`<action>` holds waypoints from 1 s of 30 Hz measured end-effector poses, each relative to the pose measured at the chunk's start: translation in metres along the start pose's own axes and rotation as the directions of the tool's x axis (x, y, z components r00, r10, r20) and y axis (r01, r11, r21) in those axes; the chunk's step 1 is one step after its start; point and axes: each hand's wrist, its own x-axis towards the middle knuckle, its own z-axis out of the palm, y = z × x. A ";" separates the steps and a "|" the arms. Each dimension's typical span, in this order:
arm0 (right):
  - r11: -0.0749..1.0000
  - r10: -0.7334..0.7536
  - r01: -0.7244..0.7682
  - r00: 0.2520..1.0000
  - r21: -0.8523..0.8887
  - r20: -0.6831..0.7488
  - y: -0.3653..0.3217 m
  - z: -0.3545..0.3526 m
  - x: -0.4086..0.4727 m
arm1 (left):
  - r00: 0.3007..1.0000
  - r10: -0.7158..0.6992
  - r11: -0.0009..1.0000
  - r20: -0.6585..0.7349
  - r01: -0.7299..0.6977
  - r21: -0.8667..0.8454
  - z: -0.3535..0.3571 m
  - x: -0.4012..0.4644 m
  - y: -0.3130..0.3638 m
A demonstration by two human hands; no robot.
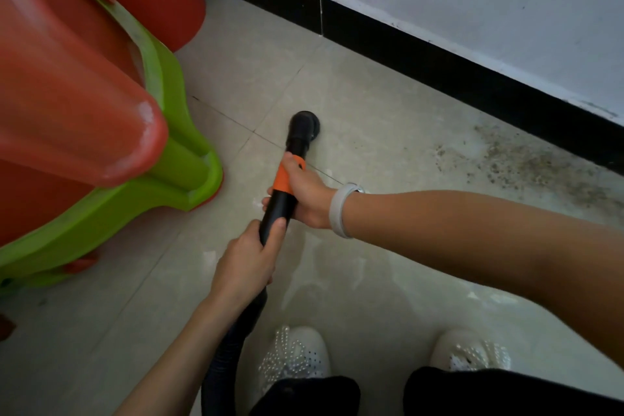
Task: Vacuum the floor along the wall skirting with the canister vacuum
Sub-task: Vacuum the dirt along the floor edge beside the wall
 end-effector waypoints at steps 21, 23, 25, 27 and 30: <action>0.997 -0.005 0.008 0.999 0.072 -0.045 0.016 -0.026 -0.023 | 0.993 0.021 1.000 0.112 -0.021 0.000 0.005 -0.025 0.006; 1.000 0.015 -0.015 0.999 -0.004 0.032 0.015 -0.002 -0.016 | 0.997 -0.040 0.996 0.062 0.044 -0.073 -0.004 -0.026 -0.002; 0.996 0.033 -0.024 0.994 -0.084 0.104 0.015 0.023 -0.008 | 0.995 -0.097 0.981 0.002 0.096 -0.167 -0.012 -0.025 -0.009; 0.989 0.047 -0.022 0.984 -0.144 0.174 0.015 0.046 -0.003 | 0.989 -0.139 0.963 -0.055 0.123 -0.239 -0.019 -0.023 -0.017; 0.986 0.078 -0.043 0.972 -0.159 0.224 0.019 0.057 0.004 | 0.982 -0.171 0.941 -0.080 0.139 -0.309 -0.023 -0.019 -0.025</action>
